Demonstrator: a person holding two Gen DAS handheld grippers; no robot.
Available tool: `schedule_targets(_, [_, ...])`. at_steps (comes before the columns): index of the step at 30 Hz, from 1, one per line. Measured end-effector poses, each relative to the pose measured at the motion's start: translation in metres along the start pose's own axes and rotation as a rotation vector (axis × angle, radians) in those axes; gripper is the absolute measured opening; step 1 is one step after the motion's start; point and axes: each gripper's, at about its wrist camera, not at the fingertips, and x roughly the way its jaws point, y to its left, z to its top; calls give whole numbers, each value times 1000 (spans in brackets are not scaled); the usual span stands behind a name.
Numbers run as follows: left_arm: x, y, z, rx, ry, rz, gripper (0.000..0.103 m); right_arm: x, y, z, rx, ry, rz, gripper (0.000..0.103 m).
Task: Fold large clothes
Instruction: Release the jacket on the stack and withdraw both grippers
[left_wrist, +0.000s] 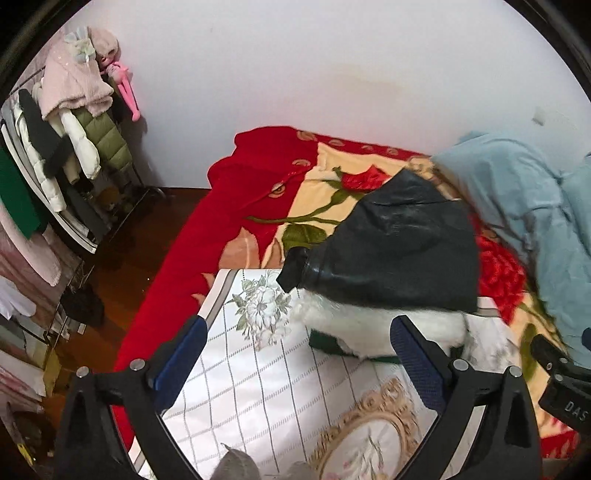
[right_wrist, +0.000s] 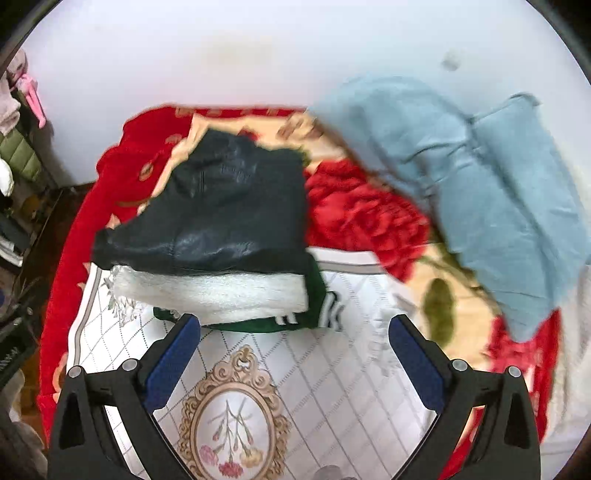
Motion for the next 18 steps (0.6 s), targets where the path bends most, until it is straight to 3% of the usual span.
schedule_targets(4, [-59, 0, -7, 33, -27, -34, 101, -87, -13, -19, 44, -59, -47, 103])
schedule_targets(10, [-149, 6, -20, 55, -76, -72, 101, -191, -29, -53, 71, -119, -43, 103])
schedule_targets(18, [-246, 15, -38, 87, -148, -81, 101, -308, -41, -91, 46, -217, -26, 103])
